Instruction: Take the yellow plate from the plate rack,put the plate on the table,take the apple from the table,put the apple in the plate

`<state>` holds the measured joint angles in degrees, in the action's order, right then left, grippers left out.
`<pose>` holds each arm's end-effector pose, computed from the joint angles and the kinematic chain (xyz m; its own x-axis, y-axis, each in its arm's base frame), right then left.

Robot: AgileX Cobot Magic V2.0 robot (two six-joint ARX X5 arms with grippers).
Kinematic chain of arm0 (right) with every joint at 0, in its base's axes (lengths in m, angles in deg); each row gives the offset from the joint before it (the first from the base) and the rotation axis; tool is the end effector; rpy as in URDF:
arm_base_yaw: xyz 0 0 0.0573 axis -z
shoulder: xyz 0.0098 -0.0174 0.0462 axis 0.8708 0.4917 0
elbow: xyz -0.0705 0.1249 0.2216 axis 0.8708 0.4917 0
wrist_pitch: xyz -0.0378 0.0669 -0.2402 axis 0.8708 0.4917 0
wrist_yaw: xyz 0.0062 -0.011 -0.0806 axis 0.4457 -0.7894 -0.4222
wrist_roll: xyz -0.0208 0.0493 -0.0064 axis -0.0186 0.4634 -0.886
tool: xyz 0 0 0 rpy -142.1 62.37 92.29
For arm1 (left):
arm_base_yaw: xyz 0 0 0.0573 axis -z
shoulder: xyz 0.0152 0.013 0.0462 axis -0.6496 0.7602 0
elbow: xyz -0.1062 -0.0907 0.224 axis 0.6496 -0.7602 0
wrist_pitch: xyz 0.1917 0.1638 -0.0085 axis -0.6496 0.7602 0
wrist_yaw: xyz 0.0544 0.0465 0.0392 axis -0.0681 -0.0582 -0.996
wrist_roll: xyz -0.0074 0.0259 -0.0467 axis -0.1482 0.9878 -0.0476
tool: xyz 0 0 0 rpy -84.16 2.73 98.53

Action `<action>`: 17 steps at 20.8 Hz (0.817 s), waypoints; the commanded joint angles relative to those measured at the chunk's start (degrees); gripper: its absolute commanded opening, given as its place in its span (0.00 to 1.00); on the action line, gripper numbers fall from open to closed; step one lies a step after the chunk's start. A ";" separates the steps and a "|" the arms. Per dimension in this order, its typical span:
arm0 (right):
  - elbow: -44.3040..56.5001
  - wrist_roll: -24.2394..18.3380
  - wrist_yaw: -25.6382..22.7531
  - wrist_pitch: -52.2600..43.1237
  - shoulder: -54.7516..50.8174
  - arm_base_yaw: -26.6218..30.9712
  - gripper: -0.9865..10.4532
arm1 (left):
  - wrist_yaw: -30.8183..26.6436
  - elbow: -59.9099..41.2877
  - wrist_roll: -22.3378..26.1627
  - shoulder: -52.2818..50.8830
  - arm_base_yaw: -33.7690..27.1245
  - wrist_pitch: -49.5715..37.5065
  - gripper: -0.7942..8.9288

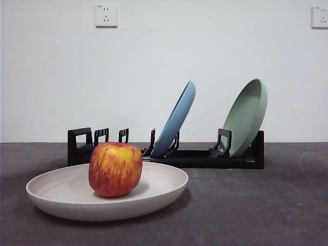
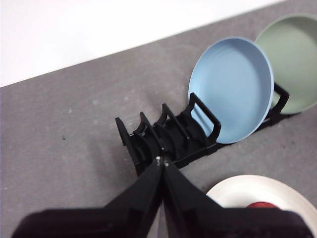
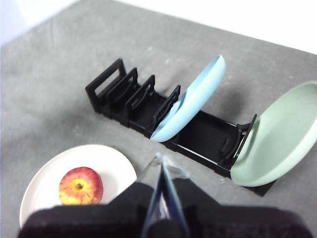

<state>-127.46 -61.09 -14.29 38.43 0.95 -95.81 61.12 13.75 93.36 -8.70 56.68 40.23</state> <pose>0.1682 0.1176 0.3649 0.7486 0.4850 -0.4521 -0.5424 0.8401 0.0032 0.1660 -0.0497 0.3546 0.8677 -0.3097 -0.3889 0.3578 0.9321 0.0561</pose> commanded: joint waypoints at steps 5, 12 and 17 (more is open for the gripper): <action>24.63 8.15 -4.46 -15.67 -11.19 -0.46 0.07 | 0.04 -21.57 -9.11 -13.70 0.28 -12.94 0.07; 34.84 9.22 -7.37 -20.15 -19.17 -2.03 0.07 | -0.13 -30.01 -12.39 -22.05 0.39 -14.86 0.07; 34.84 9.25 -7.32 -19.89 -19.12 -1.92 0.07 | 1.77 -30.01 -13.66 -22.14 0.39 -14.14 0.07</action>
<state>-92.97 -52.46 -21.35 18.89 -18.26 -97.69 62.19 -15.91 81.12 -30.95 56.92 26.02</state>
